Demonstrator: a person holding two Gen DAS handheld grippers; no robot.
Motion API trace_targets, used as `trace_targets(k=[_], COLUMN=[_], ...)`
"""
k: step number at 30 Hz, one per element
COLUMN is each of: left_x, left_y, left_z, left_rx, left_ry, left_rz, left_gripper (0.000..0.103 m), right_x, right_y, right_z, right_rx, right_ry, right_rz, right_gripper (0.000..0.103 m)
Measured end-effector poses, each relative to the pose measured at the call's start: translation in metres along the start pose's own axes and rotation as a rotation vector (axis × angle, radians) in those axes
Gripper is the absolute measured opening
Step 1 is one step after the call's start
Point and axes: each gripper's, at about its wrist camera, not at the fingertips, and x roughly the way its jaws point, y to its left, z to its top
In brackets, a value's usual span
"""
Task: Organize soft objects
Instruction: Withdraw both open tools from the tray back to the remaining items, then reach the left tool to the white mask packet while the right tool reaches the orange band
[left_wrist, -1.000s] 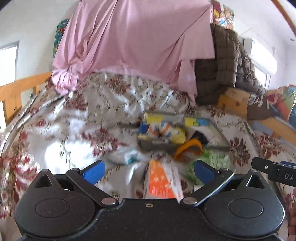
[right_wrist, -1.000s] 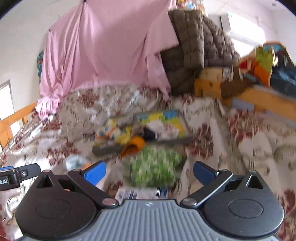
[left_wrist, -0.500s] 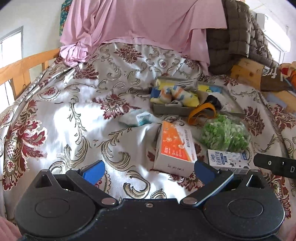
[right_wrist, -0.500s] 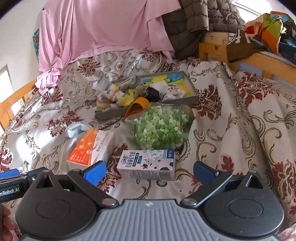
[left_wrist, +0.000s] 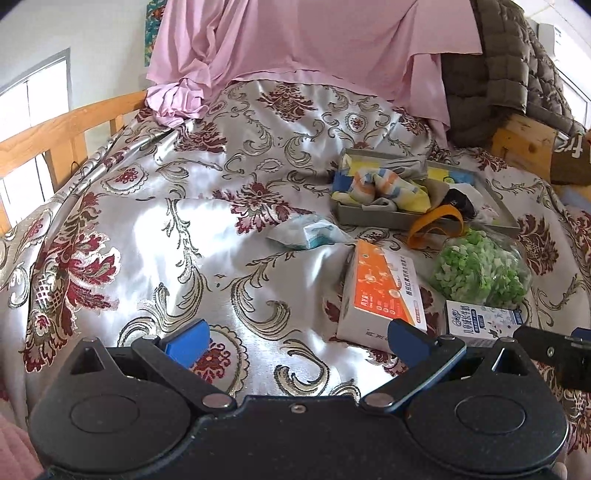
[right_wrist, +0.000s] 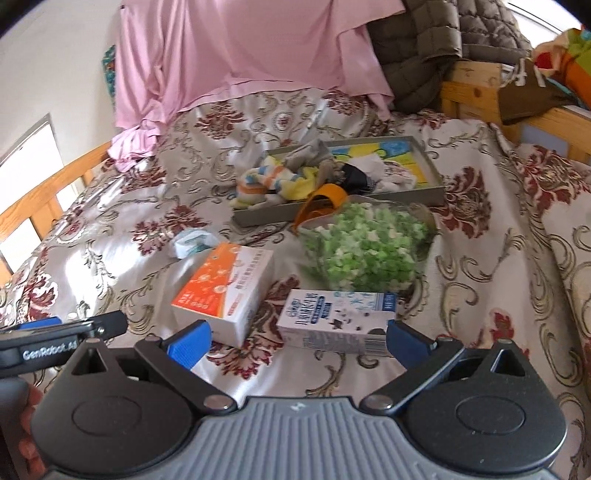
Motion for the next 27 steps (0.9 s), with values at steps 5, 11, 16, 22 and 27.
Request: trace_targets(k=[5, 11, 16, 22, 27], left_x=[0.003, 0.004, 0.006, 0.01, 0.02], left_y=[0.004, 0.009, 0.01, 0.012, 0.015], left_z=[0.002, 0.004, 0.008, 0.013, 0.027], left_rx=[-0.033, -0.061, -0.077, -0.109, -0.096], left_ry=[0.008, -0.002, 0.0, -0.001, -0.036], left_rz=[0.024, 0.047, 0.038, 0.009, 0.007], left_gripper=[0.102, 0.102, 0.102, 0.102, 0.102], right_x=[0.0, -0.001, 0.0, -0.001, 0.009], right_y=[0.005, 0.011, 0.011, 0.009, 0.007], right_z=[0.0, 0.0, 0.001, 0.008, 0.023], right_rx=[-0.021, -0.049, -0.051, -0.06, -0.086], right_ry=[-0.026, -0.055, -0.069, -0.143, -0.2], right_rz=[0.009, 0.002, -0.009, -0.017, -0.02], right_gripper=[0.103, 0.103, 0.103, 0.103, 0.103])
